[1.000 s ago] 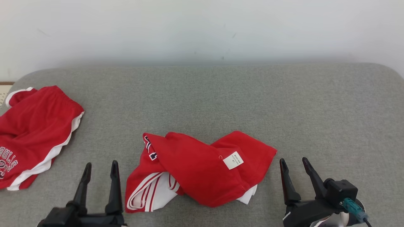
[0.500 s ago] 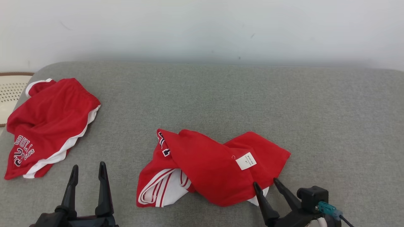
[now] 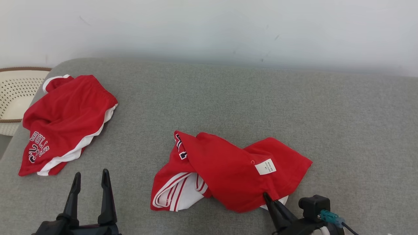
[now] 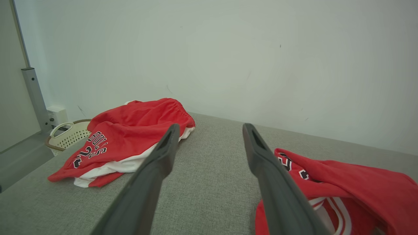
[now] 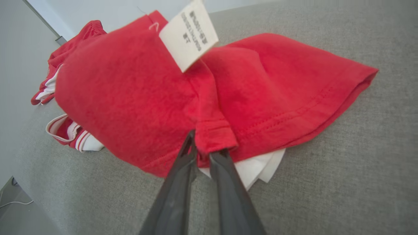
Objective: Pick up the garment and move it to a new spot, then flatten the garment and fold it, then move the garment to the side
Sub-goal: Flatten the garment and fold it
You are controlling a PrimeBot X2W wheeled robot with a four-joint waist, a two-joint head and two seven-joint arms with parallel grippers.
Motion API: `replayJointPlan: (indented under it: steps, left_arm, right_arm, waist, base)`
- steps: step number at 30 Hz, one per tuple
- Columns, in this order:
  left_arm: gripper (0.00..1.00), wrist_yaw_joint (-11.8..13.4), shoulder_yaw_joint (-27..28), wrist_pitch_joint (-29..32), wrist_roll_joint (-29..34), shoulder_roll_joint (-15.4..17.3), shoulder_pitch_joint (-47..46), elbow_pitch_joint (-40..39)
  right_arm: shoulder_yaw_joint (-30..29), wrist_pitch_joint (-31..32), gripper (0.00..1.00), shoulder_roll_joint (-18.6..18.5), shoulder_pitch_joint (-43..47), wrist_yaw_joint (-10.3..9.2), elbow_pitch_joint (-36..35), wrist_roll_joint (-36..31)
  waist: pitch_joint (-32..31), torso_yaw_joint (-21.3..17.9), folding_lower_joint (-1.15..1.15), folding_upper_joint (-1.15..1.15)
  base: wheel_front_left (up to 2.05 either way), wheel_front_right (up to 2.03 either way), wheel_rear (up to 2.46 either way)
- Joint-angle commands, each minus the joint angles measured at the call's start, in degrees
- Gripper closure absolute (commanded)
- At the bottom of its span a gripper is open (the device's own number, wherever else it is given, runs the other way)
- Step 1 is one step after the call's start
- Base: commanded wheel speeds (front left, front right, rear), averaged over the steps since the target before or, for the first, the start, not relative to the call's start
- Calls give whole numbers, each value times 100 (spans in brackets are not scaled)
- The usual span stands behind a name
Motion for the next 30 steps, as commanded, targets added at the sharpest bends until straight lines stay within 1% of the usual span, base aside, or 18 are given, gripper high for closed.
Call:
replayJointPlan:
  steps: [1,6,10,13,18,25,30]
  left_arm:
    - [0,23,16,-25,-2,-8,9,32]
    - [0,52,25,-25,-38,-8,71,47]
    - [0,90,25,-25,-89,-8,150,54]
    - [0,94,39,-25,-102,-8,162,63]
    - [0,87,17,-25,-127,-6,177,118]
    - [0,79,-84,-25,-213,-7,199,245]
    - [0,111,-128,-25,-270,-7,274,267]
  right_arm:
    - [30,-119,100,3,-79,4,56,-33]
    - [-16,-388,100,-34,-148,4,69,-137]
    - [-166,-588,100,-150,-346,4,-208,-131]
    - [-326,-633,100,-401,-716,4,-445,-209]
    - [-427,-410,100,-798,-1600,4,-557,-308]
    - [-344,-231,100,-1237,-2741,4,-118,-308]
    - [-278,-246,100,-1415,-3171,4,276,-185]
  waist:
    - [-14,8,0,0]
    - [-77,-8,0,0]
    - [-133,-71,0,0]
    - [-172,-146,0,0]
    - [-244,-201,0,0]
    - [-383,-108,0,0]
    - [-457,23,0,0]
  base:
    - [0,0,0]
    - [0,0,0]
    - [0,0,0]
    - [0,0,0]
    - [0,0,0]
    - [0,0,0]
    - [0,0,0]
